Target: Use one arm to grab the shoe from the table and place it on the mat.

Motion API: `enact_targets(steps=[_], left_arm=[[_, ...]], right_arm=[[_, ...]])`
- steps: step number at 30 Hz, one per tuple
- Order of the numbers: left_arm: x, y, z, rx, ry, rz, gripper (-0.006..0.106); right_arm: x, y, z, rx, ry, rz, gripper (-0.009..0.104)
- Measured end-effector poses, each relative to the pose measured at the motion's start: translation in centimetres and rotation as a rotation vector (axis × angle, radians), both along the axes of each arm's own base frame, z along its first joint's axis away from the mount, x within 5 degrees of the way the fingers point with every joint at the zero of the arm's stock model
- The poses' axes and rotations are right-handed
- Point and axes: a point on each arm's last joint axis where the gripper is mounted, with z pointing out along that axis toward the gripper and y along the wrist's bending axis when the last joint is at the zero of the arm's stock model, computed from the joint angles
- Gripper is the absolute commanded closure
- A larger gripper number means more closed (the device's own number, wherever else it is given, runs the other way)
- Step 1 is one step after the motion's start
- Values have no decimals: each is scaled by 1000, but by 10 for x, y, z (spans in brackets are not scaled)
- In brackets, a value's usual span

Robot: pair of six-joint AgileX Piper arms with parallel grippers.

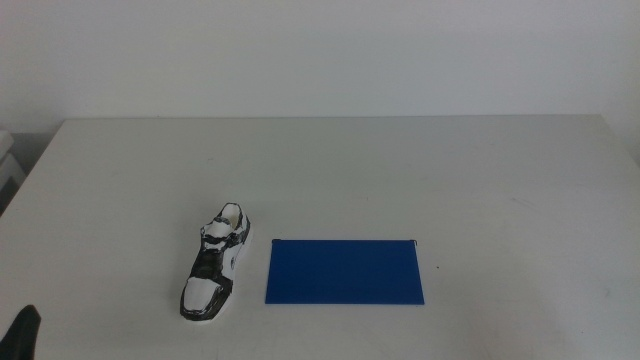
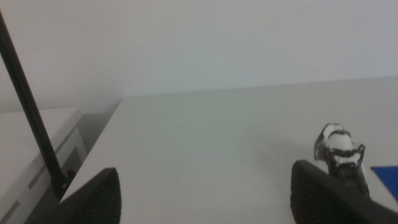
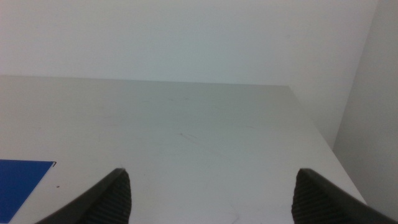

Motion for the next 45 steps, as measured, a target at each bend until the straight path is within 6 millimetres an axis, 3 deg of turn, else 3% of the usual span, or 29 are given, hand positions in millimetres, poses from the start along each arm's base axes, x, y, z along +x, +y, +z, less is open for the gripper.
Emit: enact_targets(steps=[7,16,29,35,45], left_arm=[[0,0,10,-7,-16,-1,7],[17,0,81,-9,-8,-3,7],[53,-2,171,-13,252,-33,7],[64,-3,195,-25,395,-54,7],[99,-9,206,-40,612,-126,7]], right_arm=[[0,0,0,0,0,0,29],[0,0,0,0,0,0,29],[0,0,0,0,0,0,29],[0,0,0,0,0,0,29],[0,0,0,0,0,0,29]])
